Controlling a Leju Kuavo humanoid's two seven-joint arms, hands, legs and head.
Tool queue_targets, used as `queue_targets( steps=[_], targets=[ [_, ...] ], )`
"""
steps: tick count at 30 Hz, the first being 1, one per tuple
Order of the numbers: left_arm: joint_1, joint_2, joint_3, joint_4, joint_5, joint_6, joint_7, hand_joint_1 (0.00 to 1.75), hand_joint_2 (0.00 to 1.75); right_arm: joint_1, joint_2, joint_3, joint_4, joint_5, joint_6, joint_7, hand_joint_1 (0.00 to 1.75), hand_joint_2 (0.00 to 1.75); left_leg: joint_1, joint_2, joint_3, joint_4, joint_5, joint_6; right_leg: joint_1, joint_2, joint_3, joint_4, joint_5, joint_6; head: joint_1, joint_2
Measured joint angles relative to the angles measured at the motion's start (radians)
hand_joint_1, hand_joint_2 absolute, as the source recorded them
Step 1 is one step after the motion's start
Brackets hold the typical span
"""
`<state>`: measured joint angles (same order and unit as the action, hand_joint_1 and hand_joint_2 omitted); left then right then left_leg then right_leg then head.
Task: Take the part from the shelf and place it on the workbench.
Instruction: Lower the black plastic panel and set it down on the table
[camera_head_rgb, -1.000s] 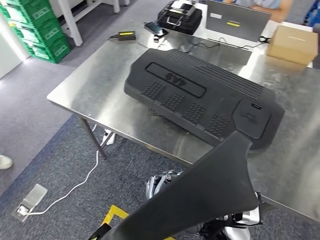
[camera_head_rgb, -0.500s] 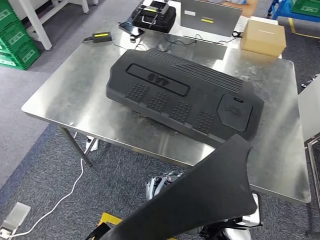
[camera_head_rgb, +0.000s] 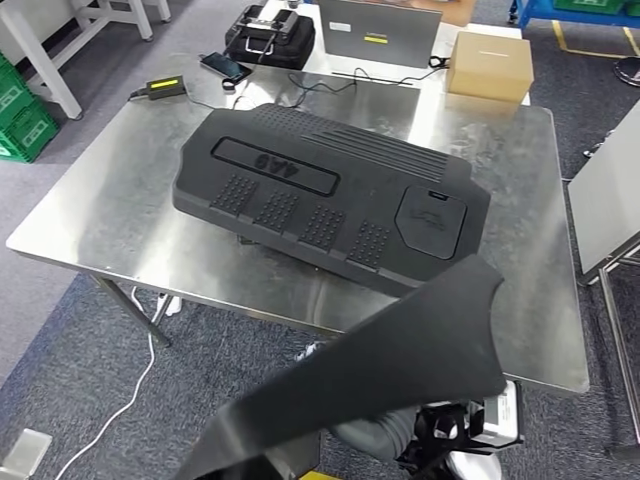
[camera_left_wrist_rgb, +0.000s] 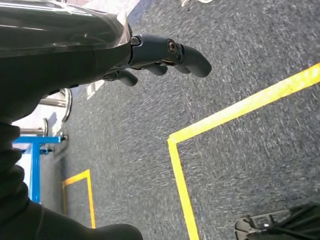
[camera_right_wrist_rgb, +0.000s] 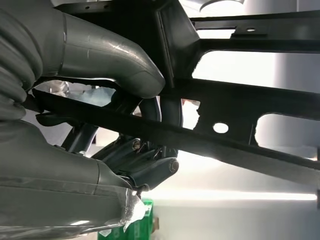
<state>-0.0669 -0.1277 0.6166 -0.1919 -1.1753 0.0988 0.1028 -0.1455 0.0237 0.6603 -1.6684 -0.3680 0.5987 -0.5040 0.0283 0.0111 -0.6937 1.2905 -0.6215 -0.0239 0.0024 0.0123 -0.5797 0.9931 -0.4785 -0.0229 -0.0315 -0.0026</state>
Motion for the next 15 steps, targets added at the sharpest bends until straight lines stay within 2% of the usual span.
queue_targets(
  steps=[2,3,4,7,9,11,13,14,15],
  targets=[
    [0.001,0.001,0.000,0.000,-0.001,0.000,0.000,0.00,1.75,0.000,0.000,-0.002,0.000,0.009,-0.011,0.000,1.75,1.75,0.000,-0.002,0.045,-0.123,0.085,0.003,-0.001,0.009,0.007,0.007,-0.011,0.005,0.000,0.000],
    [0.000,0.001,0.000,0.000,-0.002,0.000,0.000,0.00,1.75,-0.001,0.000,-0.004,0.001,0.015,-0.019,0.000,1.75,1.75,0.000,-0.003,0.071,-0.187,0.114,0.005,0.001,0.013,0.009,0.014,-0.017,0.010,0.000,0.000],
    [-0.001,0.001,0.000,0.000,-0.003,-0.001,0.000,0.00,1.75,-0.002,0.000,-0.007,0.001,0.022,-0.028,0.001,1.75,1.75,-0.001,-0.005,0.087,-0.227,0.128,0.008,0.002,0.016,0.007,0.020,-0.022,0.015,0.000,0.000],
    [-0.002,0.001,0.000,0.000,-0.008,-0.004,0.002,0.00,1.75,-0.017,0.000,-0.022,0.003,0.039,-0.058,0.002,1.75,1.75,-0.004,-0.007,0.092,-0.246,0.125,0.021,0.003,0.019,0.001,0.025,-0.025,0.026,0.001,0.000],
    [-0.005,0.002,0.000,0.000,-0.016,-0.009,0.006,0.00,1.75,-0.046,0.000,-0.040,0.005,0.042,-0.084,0.009,1.75,1.75,-0.001,-0.006,0.095,-0.250,0.127,0.030,0.001,0.013,-0.007,0.048,-0.042,0.036,0.002,0.000],
    [-0.013,0.002,-0.001,0.000,-0.027,-0.017,0.009,0.00,1.75,-0.096,0.000,-0.068,0.013,0.030,-0.112,0.029,1.75,1.75,0.001,-0.005,0.097,-0.252,0.127,0.038,-0.002,0.003,-0.053,0.145,-0.091,0.048,0.005,0.000],
    [-0.019,0.001,-0.003,0.000,-0.036,-0.023,0.013,0.00,1.75,-0.156,-0.001,-0.102,0.033,0.005,-0.136,0.056,1.75,1.75,0.001,-0.003,0.098,-0.252,0.126,0.040,-0.007,-0.001,-0.125,0.281,-0.141,0.056,0.006,0.000],
    [-0.022,0.001,-0.004,0.000,-0.040,-0.026,0.015,0.00,1.75,-0.190,-0.001,-0.122,0.046,-0.009,-0.146,0.070,1.75,1.75,0.001,-0.003,0.099,-0.252,0.125,0.041,-0.010,-0.002,-0.149,0.318,-0.144,0.058,0.006,0.000],
    [-0.025,0.001,-0.005,0.000,-0.044,-0.029,0.016,0.00,1.75,-0.228,-0.001,-0.144,0.062,-0.024,-0.156,0.085,1.75,1.75,0.002,-0.003,0.100,-0.252,0.125,0.041,-0.011,-0.004,-0.153,0.315,-0.125,0.059,0.006,0.000]
  ],
)
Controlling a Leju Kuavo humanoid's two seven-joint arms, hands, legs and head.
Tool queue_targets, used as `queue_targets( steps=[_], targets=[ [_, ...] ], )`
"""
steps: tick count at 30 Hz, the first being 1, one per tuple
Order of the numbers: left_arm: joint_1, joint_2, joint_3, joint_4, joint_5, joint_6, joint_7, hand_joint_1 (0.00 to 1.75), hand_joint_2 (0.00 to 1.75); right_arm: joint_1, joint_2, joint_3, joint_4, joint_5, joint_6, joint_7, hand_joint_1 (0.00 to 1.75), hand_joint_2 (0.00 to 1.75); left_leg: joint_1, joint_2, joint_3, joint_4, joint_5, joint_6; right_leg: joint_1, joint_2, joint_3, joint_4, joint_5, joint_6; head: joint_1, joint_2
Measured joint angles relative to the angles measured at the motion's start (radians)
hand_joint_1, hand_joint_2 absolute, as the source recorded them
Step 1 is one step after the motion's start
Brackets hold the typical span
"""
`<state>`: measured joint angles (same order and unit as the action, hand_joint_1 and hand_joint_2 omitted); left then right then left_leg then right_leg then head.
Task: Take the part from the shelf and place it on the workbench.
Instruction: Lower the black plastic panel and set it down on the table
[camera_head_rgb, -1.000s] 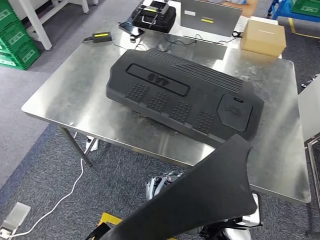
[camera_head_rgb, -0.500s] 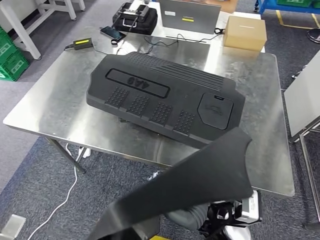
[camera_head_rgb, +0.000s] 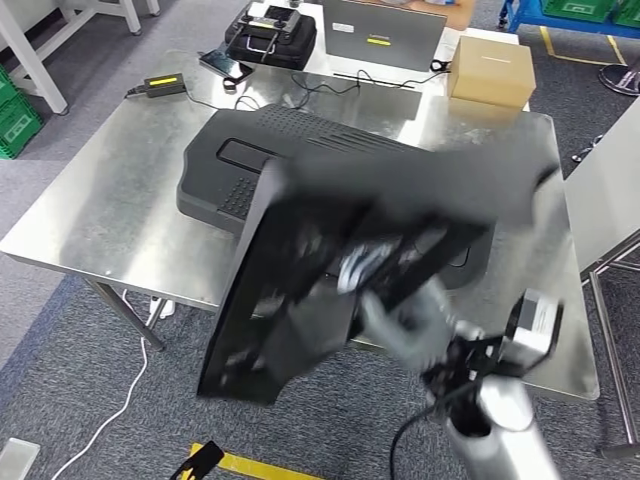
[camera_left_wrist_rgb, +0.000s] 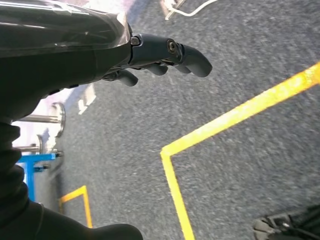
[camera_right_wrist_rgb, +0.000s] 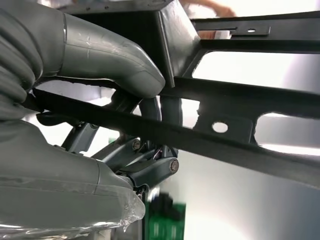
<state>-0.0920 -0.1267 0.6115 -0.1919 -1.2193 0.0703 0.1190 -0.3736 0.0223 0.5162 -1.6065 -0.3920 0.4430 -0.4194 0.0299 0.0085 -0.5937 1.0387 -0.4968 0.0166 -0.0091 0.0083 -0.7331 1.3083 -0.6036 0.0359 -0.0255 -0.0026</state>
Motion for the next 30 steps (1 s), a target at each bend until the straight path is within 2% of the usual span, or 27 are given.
queue_targets(
  steps=[1,2,3,4,5,8,10,11,13,14,15,16,18,19,20,23,25,26,28,29,30],
  targets=[
    [-0.003,0.000,-0.001,0.000,-0.004,-0.002,0.001,0.00,1.75,-0.041,-0.001,-0.025,0.016,-0.014,-0.010,0.014,1.75,1.75,0.000,-0.001,0.003,0.000,-0.001,-0.001,-0.001,-0.002,0.016,-0.045,0.037,-0.001,0.000,0.000],
    [-0.006,0.000,-0.001,0.000,-0.007,-0.004,0.002,0.00,1.75,-0.080,-0.001,-0.048,0.029,-0.025,-0.016,0.025,1.75,1.75,0.000,-0.001,0.006,0.000,-0.003,-0.002,-0.002,-0.004,0.045,-0.119,0.083,-0.003,0.000,0.000],
    [-0.009,0.000,-0.001,0.000,-0.009,-0.005,0.002,0.00,1.75,-0.113,-0.002,-0.069,0.040,-0.033,-0.020,0.033,1.75,1.75,0.000,-0.002,0.008,-0.001,-0.004,-0.005,0.000,-0.005,0.076,-0.189,0.116,-0.007,0.000,0.000],
    [-0.010,-0.001,-0.002,0.000,-0.010,-0.005,0.002,0.00,1.75,-0.140,-0.002,-0.085,0.050,-0.037,-0.022,0.038,1.75,1.75,0.000,-0.003,0.009,-0.003,-0.005,-0.009,0.003,-0.006,0.099,-0.243,0.137,-0.012,0.000,0.000],
    [-0.010,-0.001,-0.002,0.000,-0.010,-0.005,0.002,0.00,1.75,-0.157,-0.003,-0.096,0.059,-0.038,-0.023,0.040,1.75,1.75,-0.001,-0.003,0.009,-0.004,-0.005,-0.013,0.006,-0.006,0.110,-0.272,0.143,-0.018,0.000,0.000],
    [-0.011,-0.001,-0.002,0.000,-0.012,-0.006,0.002,0.00,1.75,-0.185,-0.004,-0.117,0.078,-0.035,-0.040,0.045,1.75,1.75,-0.001,-0.001,0.010,-0.010,-0.007,-0.030,0.008,-0.004,0.116,-0.290,0.136,-0.033,0.000,0.000],
    [-0.015,-0.001,-0.002,0.000,-0.017,-0.009,0.005,0.00,1.75,-0.227,-0.004,-0.135,0.101,-0.043,-0.073,0.060,1.75,1.75,-0.002,-0.002,-0.006,0.028,-0.035,-0.036,0.004,-0.004,0.122,-0.301,0.139,-0.042,-0.002,0.000],
    [-0.017,-0.001,-0.002,0.000,-0.022,-0.012,0.008,0.00,1.75,-0.260,-0.005,-0.148,0.122,-0.052,-0.095,0.072,1.75,1.75,-0.002,-0.002,-0.030,0.079,-0.062,-0.037,0.002,-0.004,0.124,-0.304,0.139,-0.046,-0.002,0.000],
    [-0.019,-0.001,-0.003,0.000,-0.031,-0.018,0.015,0.00,1.75,-0.330,-0.008,-0.182,0.175,-0.065,-0.138,0.093,1.75,1.75,-0.004,-0.002,-0.100,0.214,-0.115,-0.036,0.005,-0.003,0.125,-0.303,0.138,-0.050,-0.004,0.000],
    [-0.018,-0.001,-0.004,0.000,-0.034,-0.021,0.018,0.00,1.75,-0.362,-0.010,-0.201,0.202,-0.063,-0.163,0.101,1.75,1.75,-0.005,-0.003,-0.127,0.262,-0.123,-0.036,0.007,-0.003,0.126,-0.302,0.137,-0.052,-0.004,0.000],
    [-0.018,-0.001,-0.005,0.000,-0.039,-0.023,0.021,0.00,1.75,-0.393,-0.010,-0.220,0.228,-0.054,-0.194,0.110,1.75,1.75,-0.005,-0.003,-0.139,0.273,-0.112,-0.035,0.008,-0.002,0.127,-0.301,0.136,-0.052,-0.004,0.000],
    [-0.018,-0.001,-0.006,0.000,-0.043,-0.025,0.024,0.00,1.75,-0.423,-0.011,-0.238,0.251,-0.036,-0.231,0.117,1.75,1.75,-0.005,-0.003,-0.133,0.245,-0.081,-0.034,0.008,0.000,0.128,-0.300,0.134,-0.052,-0.004,0.000],
    [-0.020,-0.001,-0.012,0.000,-0.051,-0.027,0.031,0.00,1.75,-0.478,-0.011,-0.269,0.289,0.054,-0.346,0.128,1.75,1.75,-0.004,-0.003,-0.086,0.120,-0.002,-0.029,0.009,0.002,0.131,-0.294,0.127,-0.047,-0.003,0.000],
    [-0.021,-0.001,-0.015,0.000,-0.054,-0.028,0.034,0.00,1.75,-0.499,-0.011,-0.277,0.301,0.129,-0.422,0.131,1.75,1.75,-0.005,-0.003,-0.064,0.063,0.021,-0.027,0.011,0.003,0.129,-0.289,0.124,-0.043,-0.003,0.000],
    [-0.022,-0.002,-0.017,0.000,-0.057,-0.029,0.036,0.00,1.75,-0.515,-0.011,-0.282,0.311,0.212,-0.500,0.135,1.75,1.75,-0.006,-0.004,-0.051,0.029,0.031,-0.024,0.012,0.003,0.126,-0.285,0.122,-0.039,-0.002,0.000],
    [-0.022,-0.003,-0.024,0.000,-0.065,-0.029,0.039,0.00,1.75,-0.529,-0.008,-0.283,0.327,0.425,-0.653,0.152,1.75,1.75,-0.008,-0.005,-0.046,0.011,0.028,-0.015,0.012,0.004,0.119,-0.282,0.120,-0.029,-0.003,0.000],
    [-0.026,-0.005,-0.027,0.000,-0.067,-0.028,0.040,0.00,1.75,-0.532,-0.006,-0.277,0.333,0.562,-0.724,0.164,1.75,1.75,-0.004,-0.005,-0.043,0.007,0.028,-0.007,0.010,0.003,0.107,-0.253,0.099,-0.020,0.000,0.000],
    [-0.028,-0.006,-0.028,0.000,-0.068,-0.027,0.039,0.00,1.75,-0.532,-0.006,-0.270,0.337,0.638,-0.762,0.169,1.75,1.75,-0.001,-0.005,-0.041,0.006,0.028,-0.002,0.008,0.002,0.088,-0.210,0.075,-0.013,0.001,0.000],
    [-0.030,-0.008,-0.029,0.000,-0.070,-0.027,0.039,0.00,1.75,-0.529,-0.005,-0.255,0.348,0.801,-0.846,0.187,1.75,1.75,0.000,-0.005,-0.038,0.006,0.025,0.003,0.003,-0.001,0.026,-0.081,0.022,-0.004,0.002,0.000],
    [-0.029,-0.008,-0.029,0.000,-0.074,-0.027,0.041,0.00,1.75,-0.523,-0.003,-0.245,0.355,0.903,-0.897,0.201,1.75,1.75,0.000,-0.005,-0.036,0.006,0.024,0.004,0.000,-0.002,-0.004,-0.026,0.008,-0.001,0.002,0.000],
    [-0.029,-0.009,-0.030,0.000,-0.078,-0.026,0.043,0.00,1.75,-0.516,-0.002,-0.234,0.362,1.010,-0.949,0.218,1.75,1.75,0.000,-0.006,-0.033,0.006,0.022,0.004,-0.002,-0.003,-0.020,-0.004,0.012,0.001,0.003,0.000]
  ],
)
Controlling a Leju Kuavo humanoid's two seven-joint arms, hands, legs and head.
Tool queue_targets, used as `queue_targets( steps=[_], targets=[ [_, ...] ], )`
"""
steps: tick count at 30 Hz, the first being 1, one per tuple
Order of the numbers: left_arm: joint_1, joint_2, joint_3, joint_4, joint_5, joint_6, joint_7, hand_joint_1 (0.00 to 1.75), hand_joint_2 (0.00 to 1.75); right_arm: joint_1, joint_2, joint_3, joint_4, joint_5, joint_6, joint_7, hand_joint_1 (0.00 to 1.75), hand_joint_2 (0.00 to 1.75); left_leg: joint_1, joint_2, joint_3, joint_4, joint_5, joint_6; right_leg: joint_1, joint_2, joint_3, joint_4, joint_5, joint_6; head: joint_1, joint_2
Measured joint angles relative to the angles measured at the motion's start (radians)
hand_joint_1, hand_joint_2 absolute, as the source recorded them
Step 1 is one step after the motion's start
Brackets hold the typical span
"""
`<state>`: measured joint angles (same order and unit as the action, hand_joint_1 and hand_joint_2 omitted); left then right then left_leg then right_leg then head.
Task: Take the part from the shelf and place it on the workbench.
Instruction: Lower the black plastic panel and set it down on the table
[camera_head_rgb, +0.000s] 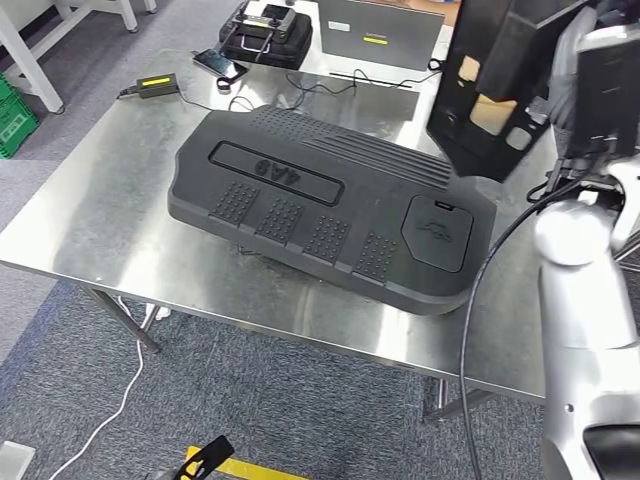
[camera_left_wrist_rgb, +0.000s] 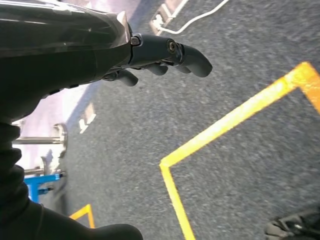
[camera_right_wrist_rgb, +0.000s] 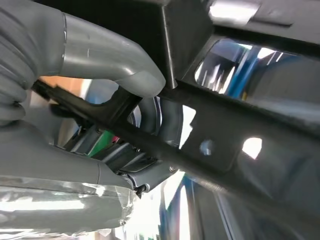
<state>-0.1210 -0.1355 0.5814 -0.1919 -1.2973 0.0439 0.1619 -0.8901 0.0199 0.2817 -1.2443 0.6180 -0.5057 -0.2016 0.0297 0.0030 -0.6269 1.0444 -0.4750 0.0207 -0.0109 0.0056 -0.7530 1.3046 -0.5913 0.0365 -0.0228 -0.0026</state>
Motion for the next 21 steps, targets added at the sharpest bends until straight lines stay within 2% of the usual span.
queue_targets(
  steps=[1,3,4,5,7,10,12,14,15,16,17,19,20,21],
  targets=[
    [0.000,0.000,-0.001,0.000,-0.005,0.000,0.002,0.00,1.75,0.006,0.001,0.010,0.007,0.106,-0.048,0.016,1.75,1.75,0.000,-0.001,0.003,0.000,-0.002,-0.001,-0.001,-0.001,0.003,-0.018,0.024,0.000,0.000,0.000],
    [-0.001,-0.003,-0.005,0.000,-0.013,-0.001,0.005,0.00,1.75,0.012,0.004,0.029,0.023,0.297,-0.121,0.045,1.75,1.75,0.000,-0.001,0.013,-0.001,-0.009,-0.005,-0.002,-0.002,0.055,-0.144,0.099,-0.003,0.000,0.000],
    [-0.002,-0.004,-0.007,0.000,-0.016,-0.001,0.006,0.00,1.75,0.012,0.004,0.035,0.034,0.379,-0.146,0.056,1.75,1.75,-0.001,-0.002,0.016,-0.001,-0.011,-0.009,0.000,-0.002,0.083,-0.204,0.125,-0.006,0.000,0.000],
    [-0.004,-0.005,-0.011,0.000,-0.020,-0.003,0.007,0.00,1.75,0.012,0.004,0.039,0.045,0.456,-0.164,0.065,1.75,1.75,-0.001,-0.002,0.018,-0.003,-0.013,-0.013,0.003,-0.002,0.104,-0.248,0.137,-0.010,-0.001,0.000],
    [-0.005,-0.007,-0.017,0.000,-0.028,-0.007,0.010,0.00,1.75,0.017,0.004,0.044,0.067,0.575,-0.182,0.074,1.75,1.75,-0.002,-0.002,0.018,-0.006,-0.013,-0.022,0.010,-0.001,0.114,-0.270,0.132,-0.020,-0.001,0.000],
    [-0.008,-0.008,-0.023,0.000,-0.035,-0.011,0.011,0.00,1.75,0.026,0.007,0.047,0.094,0.722,-0.185,0.079,1.75,1.75,-0.001,-0.001,0.014,0.005,-0.028,-0.038,0.006,-0.001,0.118,-0.283,0.133,-0.037,-0.002,0.000],
    [-0.010,-0.008,-0.026,0.000,-0.042,-0.013,0.011,0.00,1.75,0.033,0.010,0.052,0.116,0.822,-0.185,0.089,1.75,1.75,-0.003,-0.001,-0.026,0.092,-0.078,-0.040,0.004,-0.001,0.121,-0.289,0.135,-0.047,-0.003,0.000],
    [-0.011,-0.008,-0.028,0.000,-0.046,-0.017,0.011,0.00,1.75,0.048,0.011,0.064,0.137,0.890,-0.185,0.112,1.75,1.75,-0.004,-0.002,-0.092,0.225,-0.131,-0.040,0.008,-0.001,0.121,-0.289,0.134,-0.053,-0.003,0.000],
    [-0.010,-0.008,-0.029,0.000,-0.049,-0.020,0.011,0.00,1.75,0.057,0.011,0.073,0.146,0.910,-0.186,0.132,1.75,1.75,-0.005,-0.002,-0.114,0.263,-0.136,-0.040,0.010,0.000,0.122,-0.288,0.133,-0.054,-0.003,0.000],
    [-0.010,-0.008,-0.030,0.000,-0.052,-0.023,0.011,0.00,1.75,0.064,0.009,0.086,0.154,0.927,-0.186,0.160,1.75,1.75,-0.005,-0.002,-0.121,0.268,-0.125,-0.039,0.011,0.001,0.122,-0.288,0.132,-0.054,-0.003,0.000],
    [-0.011,-0.008,-0.030,0.000,-0.056,-0.026,0.011,0.00,1.75,0.068,0.004,0.108,0.162,0.939,-0.186,0.200,1.75,1.75,-0.006,-0.002,-0.108,0.231,-0.094,-0.036,0.012,0.003,0.124,-0.286,0.131,-0.054,-0.003,0.000],
    [-0.013,-0.008,-0.032,0.000,-0.063,-0.031,0.011,0.00,1.75,0.069,-0.013,0.171,0.175,0.947,-0.186,0.288,1.75,1.75,-0.007,-0.002,-0.053,0.099,-0.022,-0.029,0.015,0.007,0.125,-0.281,0.125,-0.050,-0.003,0.000],
    [-0.015,-0.008,-0.034,0.000,-0.065,-0.033,0.011,0.00,1.75,0.069,-0.024,0.205,0.182,0.949,-0.187,0.323,1.75,1.75,-0.008,-0.002,-0.029,0.043,0.000,-0.026,0.016,0.009,0.123,-0.277,0.123,-0.047,-0.003,0.000],
    [-0.016,-0.008,-0.036,0.000,-0.068,-0.035,0.011,0.00,1.75,0.071,-0.033,0.233,0.191,0.950,-0.187,0.345,1.75,1.75,-0.009,-0.002,-0.016,0.014,0.007,-0.024,0.017,0.010,0.121,-0.274,0.121,-0.043,-0.002,0.000]
  ],
)
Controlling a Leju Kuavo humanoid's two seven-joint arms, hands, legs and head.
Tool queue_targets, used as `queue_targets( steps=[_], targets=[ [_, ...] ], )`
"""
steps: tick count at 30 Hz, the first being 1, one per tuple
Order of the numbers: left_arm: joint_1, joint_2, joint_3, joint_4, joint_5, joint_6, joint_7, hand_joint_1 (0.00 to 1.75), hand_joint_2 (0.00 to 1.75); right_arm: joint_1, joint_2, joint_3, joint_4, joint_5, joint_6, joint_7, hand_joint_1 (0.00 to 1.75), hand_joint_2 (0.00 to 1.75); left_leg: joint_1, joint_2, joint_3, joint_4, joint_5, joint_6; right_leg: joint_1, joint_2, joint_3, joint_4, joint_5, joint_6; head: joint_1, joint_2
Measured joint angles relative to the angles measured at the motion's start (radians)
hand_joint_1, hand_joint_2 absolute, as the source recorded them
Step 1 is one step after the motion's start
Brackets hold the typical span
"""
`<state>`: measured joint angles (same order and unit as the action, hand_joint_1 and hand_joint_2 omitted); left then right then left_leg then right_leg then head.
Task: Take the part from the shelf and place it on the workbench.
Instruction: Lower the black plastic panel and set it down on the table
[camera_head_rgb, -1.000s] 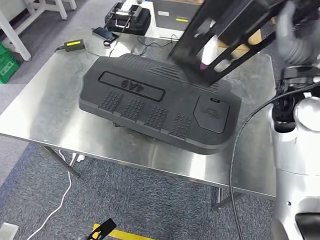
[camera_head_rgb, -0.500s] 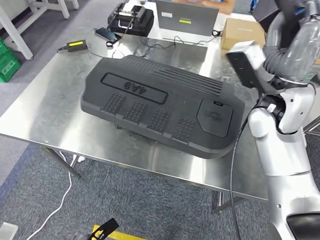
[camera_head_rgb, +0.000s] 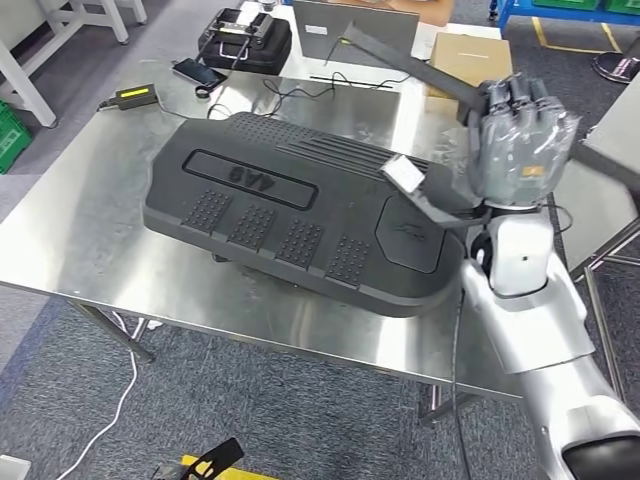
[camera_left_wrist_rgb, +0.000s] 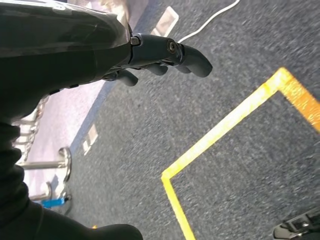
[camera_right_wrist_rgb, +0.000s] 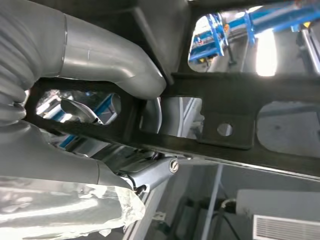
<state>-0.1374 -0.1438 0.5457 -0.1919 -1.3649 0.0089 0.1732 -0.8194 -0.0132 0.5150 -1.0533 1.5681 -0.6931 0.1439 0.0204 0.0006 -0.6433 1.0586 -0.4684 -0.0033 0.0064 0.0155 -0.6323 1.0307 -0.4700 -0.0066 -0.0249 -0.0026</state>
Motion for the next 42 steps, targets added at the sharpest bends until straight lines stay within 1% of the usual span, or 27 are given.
queue_targets(
  steps=[2,4,6,8,9,10,11,13,15,17,18,20,21,23,24,25,26,28,30,33,35,36,38,39,40,41,42],
  targets=[
    [-0.002,0.000,-0.004,0.000,-0.006,-0.004,0.001,0.00,1.75,0.006,-0.012,0.042,0.018,0.001,-0.001,0.021,1.75,1.75,-0.002,-0.001,0.003,-0.010,-0.005,0.005,0.000,0.001,-0.003,0.001,0.001,0.006,0.001,0.000],
    [-0.005,-0.001,-0.008,0.000,-0.009,-0.006,0.002,0.00,1.75,0.009,-0.023,0.073,0.034,0.001,-0.002,0.033,1.75,1.75,0.001,-0.002,0.004,-0.013,-0.002,0.013,-0.002,0.000,-0.009,0.014,-0.011,0.016,0.001,0.000],
    [-0.008,-0.002,-0.010,0.000,-0.010,-0.008,0.003,0.00,1.75,0.008,-0.032,0.096,0.047,0.001,-0.002,0.042,1.75,1.75,0.006,-0.003,0.006,-0.016,0.000,0.021,-0.006,-0.002,-0.042,0.090,-0.056,0.029,0.004,0.000],
    [-0.010,-0.003,-0.010,0.000,-0.012,-0.010,0.003,0.00,1.75,0.010,-0.038,0.121,0.066,0.001,-0.002,0.065,1.75,1.75,0.007,-0.002,0.008,-0.016,-0.001,0.024,-0.012,-0.004,-0.106,0.221,-0.109,0.039,0.005,0.000],
    [-0.010,-0.003,-0.010,0.000,-0.014,-0.011,0.003,0.00,1.75,0.013,-0.040,0.139,0.077,0.001,-0.002,0.081,1.75,1.75,0.008,-0.002,0.009,-0.016,-0.002,0.025,-0.014,-0.005,-0.131,0.267,-0.119,0.042,0.005,0.000],
    [-0.010,-0.003,-0.010,0.000,-0.016,-0.013,0.004,0.00,1.75,0.015,-0.042,0.157,0.089,0.000,-0.002,0.096,1.75,1.75,0.008,-0.003,0.010,-0.016,-0.003,0.025,-0.016,-0.006,-0.139,0.277,-0.110,0.043,0.005,0.000],
    [-0.010,-0.003,-0.010,0.000,-0.018,-0.014,0.004,0.00,1.75,0.017,-0.043,0.174,0.100,0.000,-0.002,0.108,1.75,1.75,0.008,-0.003,0.013,-0.016,-0.004,0.024,-0.018,-0.007,-0.126,0.247,-0.084,0.043,0.005,0.000],
    [-0.010,-0.004,-0.010,0.000,-0.023,-0.016,0.004,0.00,1.75,0.018,-0.045,0.204,0.113,0.000,-0.002,0.135,1.75,1.75,0.008,-0.004,0.021,-0.017,-0.008,0.019,-0.017,-0.009,-0.059,0.108,-0.015,0.039,0.005,0.000],
    [-0.012,-0.005,-0.010,0.000,-0.027,-0.015,0.004,0.00,1.75,0.018,-0.043,0.236,0.119,0.000,-0.003,0.171,1.75,1.75,0.006,-0.004,0.025,-0.019,-0.011,0.012,-0.012,-0.010,-0.011,0.010,0.015,0.030,0.004,0.000],
    [-0.011,-0.006,-0.010,0.000,-0.027,-0.014,0.003,0.00,1.75,0.023,-0.040,0.276,0.122,0.001,-0.003,0.199,1.75,1.75,0.006,-0.004,0.027,-0.024,-0.010,0.001,-0.007,-0.009,-0.005,-0.005,0.012,0.020,0.004,0.000],
    [-0.012,-0.007,-0.010,0.000,-0.027,-0.014,0.002,0.00,1.75,0.027,-0.035,0.294,0.122,0.001,-0.003,0.206,1.75,1.75,0.007,-0.004,0.029,-0.026,-0.012,-0.005,-0.009,-0.009,-0.004,-0.008,0.013,0.014,0.004,0.000],
    [-0.014,-0.008,-0.010,0.000,-0.027,-0.014,0.000,0.00,1.75,0.032,-0.017,0.323,0.122,0.002,-0.003,0.211,1.75,1.75,0.008,-0.004,0.019,-0.001,-0.036,-0.013,-0.013,-0.010,0.000,-0.018,0.018,0.001,0.003,0.000],
    [-0.016,-0.008,-0.010,0.000,-0.026,-0.013,-0.001,0.00,1.75,0.034,-0.004,0.335,0.122,0.002,-0.003,0.210,1.75,1.75,0.007,-0.004,0.001,0.042,-0.063,-0.015,-0.015,-0.010,0.002,-0.022,0.020,-0.005,0.002,0.000],
    [-0.018,-0.008,-0.010,0.000,-0.027,-0.013,-0.002,0.00,1.75,0.041,0.018,0.353,0.124,0.002,-0.003,0.200,1.75,1.75,0.006,-0.004,-0.058,0.173,-0.124,-0.017,-0.011,-0.010,0.003,-0.022,0.019,-0.010,0.001,0.000],
    [-0.018,-0.008,-0.010,0.000,-0.027,-0.013,-0.003,0.00,1.75,0.047,0.028,0.360,0.125,0.002,-0.003,0.193,1.75,1.75,0.006,-0.004,-0.084,0.227,-0.141,-0.017,-0.010,-0.010,0.003,-0.022,0.019,-0.010,0.002,0.000],
    [-0.018,-0.008,-0.010,0.000,-0.027,-0.013,-0.003,0.00,1.75,0.052,0.038,0.365,0.126,0.002,-0.003,0.186,1.75,1.75,0.006,-0.004,-0.096,0.249,-0.139,-0.018,-0.009,-0.009,0.003,-0.022,0.018,-0.011,0.002,0.000],
    [-0.019,-0.008,-0.010,0.000,-0.027,-0.013,-0.003,0.00,1.75,0.057,0.048,0.370,0.127,0.002,-0.003,0.179,1.75,1.75,0.006,-0.004,-0.089,0.231,-0.119,-0.017,-0.008,-0.008,0.004,-0.021,0.018,-0.010,0.002,0.000],
    [-0.022,-0.008,-0.010,0.000,-0.028,-0.013,-0.003,0.00,1.75,0.060,0.069,0.376,0.127,0.002,-0.003,0.167,1.75,1.75,0.006,-0.004,-0.033,0.106,-0.050,-0.013,-0.008,-0.005,0.005,-0.017,0.014,-0.008,0.002,0.000],
    [-0.027,-0.008,-0.011,0.000,-0.029,-0.013,-0.003,0.00,1.75,0.061,0.089,0.378,0.126,0.002,-0.003,0.158,1.75,1.75,0.005,-0.005,0.014,0.002,-0.011,-0.008,-0.003,-0.002,0.001,-0.009,0.011,-0.001,0.002,0.000],
    [-0.030,-0.011,-0.011,0.000,-0.031,-0.014,-0.002,0.00,1.75,0.069,0.113,0.378,0.124,0.002,-0.004,0.142,1.75,1.75,0.002,-0.006,0.021,-0.019,-0.010,0.002,-0.002,-0.001,-0.005,-0.006,0.011,0.010,0.002,0.000],
    [-0.032,-0.012,-0.011,0.000,-0.031,-0.013,-0.001,0.00,1.75,0.074,0.125,0.376,0.119,0.001,-0.004,0.131,1.75,1.75,0.005,-0.006,0.022,-0.022,-0.007,0.012,-0.005,-0.003,-0.014,0.017,-0.008,0.020,0.004,0.000],
    [-0.034,-0.014,-0.011,0.000,-0.032,-0.013,-0.002,0.00,1.75,0.075,0.131,0.375,0.115,0.000,-0.004,0.125,1.75,1.75,0.007,-0.005,0.024,-0.023,-0.006,0.016,-0.006,-0.005,-0.030,0.055,-0.032,0.026,0.004,0.000],
    [-0.037,-0.016,-0.011,0.000,-0.032,-0.012,-0.002,0.00,1.75,0.081,0.142,0.373,0.108,0.000,-0.005,0.110,1.75,1.75,0.007,-0.004,0.025,-0.023,-0.007,0.021,-0.009,-0.008,-0.085,0.185,-0.096,0.035,0.005,0.000],
    [-0.037,-0.016,-0.011,0.000,-0.032,-0.012,-0.003,0.00,1.75,0.086,0.148,0.372,0.106,0.000,-0.005,0.103,1.75,1.75,0.007,-0.004,0.025,-0.023,-0.007,0.021,-0.010,-0.010,-0.113,0.245,-0.117,0.037,0.005,0.000],
    [-0.037,-0.017,-0.011,0.000,-0.032,-0.012,-0.003,0.00,1.75,0.092,0.154,0.371,0.104,0.000,-0.005,0.097,1.75,1.75,0.007,-0.004,0.026,-0.023,-0.008,0.022,-0.011,-0.010,-0.129,0.278,-0.122,0.038,0.005,0.000],
    [-0.037,-0.017,-0.011,0.000,-0.032,-0.012,-0.003,0.00,1.75,0.098,0.160,0.369,0.101,0.000,-0.005,0.092,1.75,1.75,0.007,-0.005,0.028,-0.022,-0.009,0.022,-0.011,-0.011,-0.125,0.270,-0.107,0.036,0.005,0.000],
    [-0.038,-0.017,-0.011,0.000,-0.032,-0.012,-0.003,0.00,1.75,0.101,0.166,0.368,0.098,0.000,-0.005,0.088,1.75,1.75,0.006,-0.006,0.030,-0.023,-0.010,0.022,-0.010,-0.011,-0.101,0.221,-0.076,0.032,0.005,0.000]
  ],
)
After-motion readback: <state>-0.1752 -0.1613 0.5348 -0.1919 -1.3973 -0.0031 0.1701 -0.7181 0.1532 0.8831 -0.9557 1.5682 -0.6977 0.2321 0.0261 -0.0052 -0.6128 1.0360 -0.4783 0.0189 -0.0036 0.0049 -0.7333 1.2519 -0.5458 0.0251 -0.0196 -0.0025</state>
